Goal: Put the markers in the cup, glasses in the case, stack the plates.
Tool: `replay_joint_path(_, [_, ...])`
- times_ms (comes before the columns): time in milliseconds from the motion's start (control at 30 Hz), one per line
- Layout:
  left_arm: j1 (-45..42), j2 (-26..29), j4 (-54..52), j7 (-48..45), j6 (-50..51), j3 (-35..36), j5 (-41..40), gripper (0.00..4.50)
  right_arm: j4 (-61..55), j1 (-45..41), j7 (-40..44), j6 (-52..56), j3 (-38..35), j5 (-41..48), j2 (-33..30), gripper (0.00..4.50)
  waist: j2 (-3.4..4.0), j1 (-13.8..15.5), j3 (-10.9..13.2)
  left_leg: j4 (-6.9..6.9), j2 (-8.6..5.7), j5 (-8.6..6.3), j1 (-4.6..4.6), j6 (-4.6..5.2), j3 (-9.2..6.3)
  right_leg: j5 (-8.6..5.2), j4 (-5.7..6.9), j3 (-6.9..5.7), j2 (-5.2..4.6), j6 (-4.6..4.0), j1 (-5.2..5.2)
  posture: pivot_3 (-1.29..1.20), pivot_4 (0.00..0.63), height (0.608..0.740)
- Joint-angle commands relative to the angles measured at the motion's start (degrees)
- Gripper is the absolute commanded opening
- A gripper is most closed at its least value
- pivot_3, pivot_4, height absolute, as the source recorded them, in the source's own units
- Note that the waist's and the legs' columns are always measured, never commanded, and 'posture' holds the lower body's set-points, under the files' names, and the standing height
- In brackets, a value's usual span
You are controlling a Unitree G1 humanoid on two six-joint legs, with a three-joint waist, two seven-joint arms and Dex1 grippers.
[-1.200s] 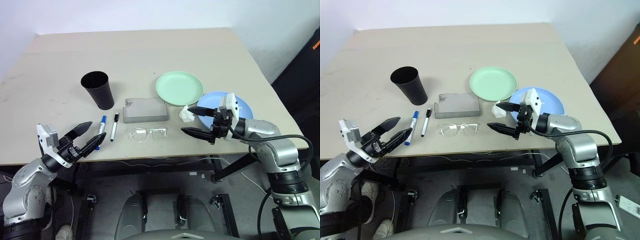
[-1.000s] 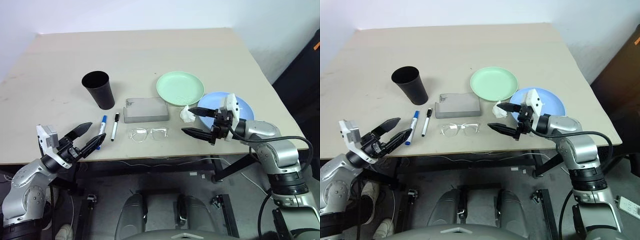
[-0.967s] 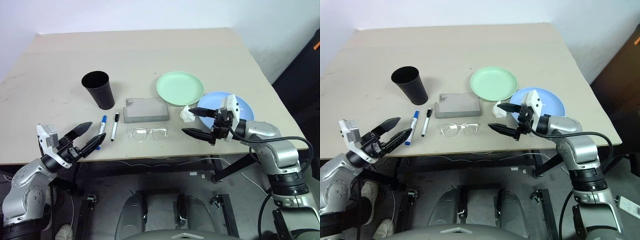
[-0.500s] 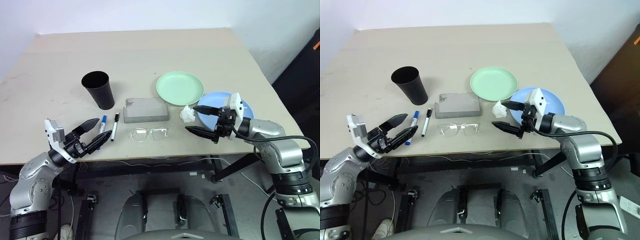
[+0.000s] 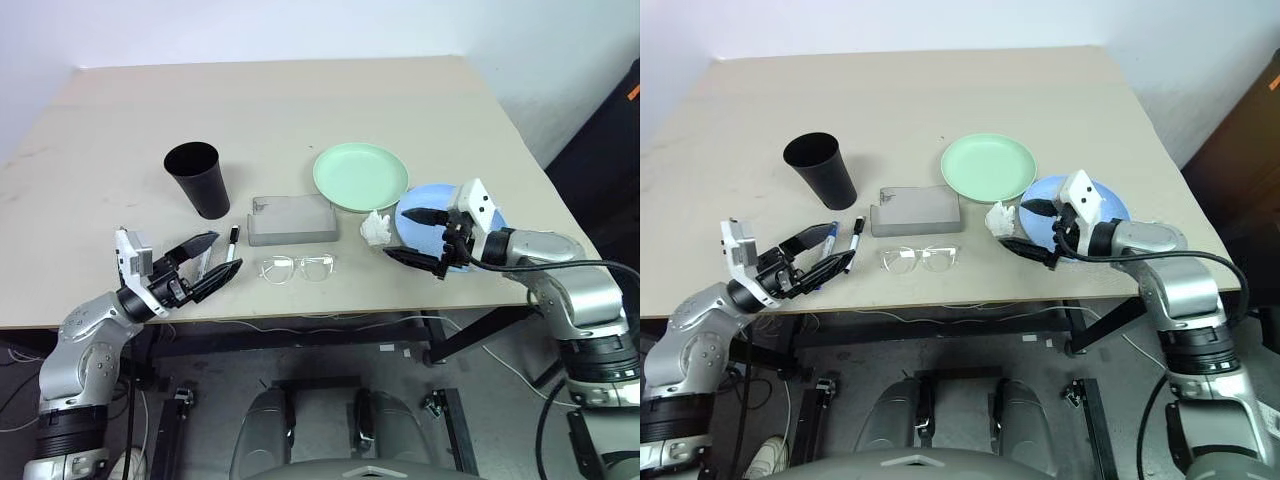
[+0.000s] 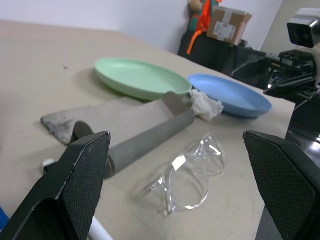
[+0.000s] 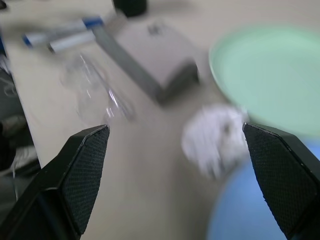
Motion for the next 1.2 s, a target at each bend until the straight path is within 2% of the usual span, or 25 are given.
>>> replay_joint_path(33, [-1.3, -0.8, -0.7, 0.1, -0.7, -0.3, -0.1, 4.45, -3.8, 0.4, -0.3, 3.6, -0.3, 0.7, -1.9, 4.50, 0.00, 0.0, 0.0, 0.00, 0.00, 0.00, 0.00, 0.00, 0.00, 0.00, 0.00, 0.00, 0.00, 0.00, 0.00, 0.00, 0.150, 0.738])
replay_joint_path(233, [-1.1, -0.9, 0.1, -0.3, -0.9, -0.5, 0.7, 4.45, -1.8, 0.4, -2.5, 7.4, 2.9, -3.1, -3.3, 4.50, 0.00, -0.1, 0.0, 0.03, 0.00, 0.00, 0.03, 0.00, -0.02, 0.00, 0.04, 0.00, 0.01, 0.00, 0.01, 0.00, 0.150, 0.738])
replay_joint_path(467, [-0.9, -0.8, 0.5, -0.1, -1.3, -0.1, 1.1, 4.45, 3.9, -1.7, -5.5, 7.1, 7.0, -9.3, -2.3, 4.50, -0.01, 0.0, 0.0, 0.05, 0.00, 0.00, 0.01, 0.00, -0.02, 0.00, 0.03, 0.00, 0.01, 0.00, 0.00, 0.00, 0.150, 0.738])
replay_joint_path(567, [-0.7, -1.0, 0.2, 0.1, -1.4, 0.1, 1.1, 4.50, 6.0, -2.9, -5.3, 7.7, 8.5, -10.8, -2.6, 3.89, -0.02, -0.1, 0.0, 0.08, -0.01, 0.00, 0.02, 0.00, -0.01, 0.00, 0.04, 0.00, 0.00, 0.00, 0.01, 0.00, 0.150, 0.738])
replay_joint_path(667, [-0.1, -1.0, -0.3, 0.3, -1.5, 0.4, 1.2, 4.50, 7.5, -3.6, -5.5, 7.2, 9.8, -13.1, -2.9, 2.93, -0.01, -0.1, 0.0, 0.07, 0.00, 0.00, 0.05, 0.00, -0.04, 0.00, 0.05, -0.01, 0.01, 0.00, 0.00, 0.00, 0.150, 0.738])
replay_joint_path(767, [0.6, -1.0, -0.7, 0.3, -1.6, 0.6, 1.1, 4.50, 9.3, -4.3, -6.5, 7.4, 9.6, -14.5, -2.2, 1.77, -0.04, -0.1, 0.0, 0.07, 0.00, 0.00, 0.05, 0.00, -0.04, 0.00, 0.04, -0.01, 0.01, 0.00, -0.01, 0.00, 0.150, 0.738])
replay_joint_path(967, [1.5, -1.0, -1.0, 0.5, -1.7, 0.6, 1.4, 4.50, 9.6, -5.9, -4.5, 8.9, 10.1, -14.5, -3.0, 0.09, -0.10, -0.4, -0.1, 0.16, 0.02, -0.01, 0.16, -0.01, -0.03, 0.01, -0.13, -0.04, -0.03, 0.00, 0.02, 0.00, 0.150, 0.738])
replay_joint_path(1133, [1.3, -1.0, -0.7, 0.6, -1.6, 0.8, 1.1, 4.50, 13.1, -7.7, -4.7, 7.9, 9.8, -16.1, -3.6, 0.02, 0.04, -0.8, -0.1, 0.10, 0.23, -0.02, 0.07, 0.00, -0.08, 0.11, -0.76, -0.24, 0.10, -0.03, 0.29, 0.00, 0.150, 0.738])
replay_joint_path(1167, [1.2, -1.0, -0.7, 0.6, -1.6, 0.9, 1.0, 4.50, 13.8, -8.5, -4.7, 8.1, 9.3, -16.0, -3.7, 0.02, 0.21, -1.0, -0.1, 0.07, 0.56, -0.02, 0.02, -0.01, -0.05, 0.62, -1.39, -0.26, 0.44, -0.06, 0.31, 0.00, 0.150, 0.738])
replay_joint_path(1200, [1.1, -1.0, -0.7, 0.7, -1.5, 1.0, 0.9, 4.50, 14.6, -9.3, -4.8, 8.5, 8.9, -16.0, -3.9, 0.02, 0.64, -1.0, -0.3, -0.05, 1.03, -0.02, -0.20, -0.01, -0.01, 1.76, -2.30, -0.33, 0.81, 0.01, 0.60, 0.00, 0.150, 0.738])
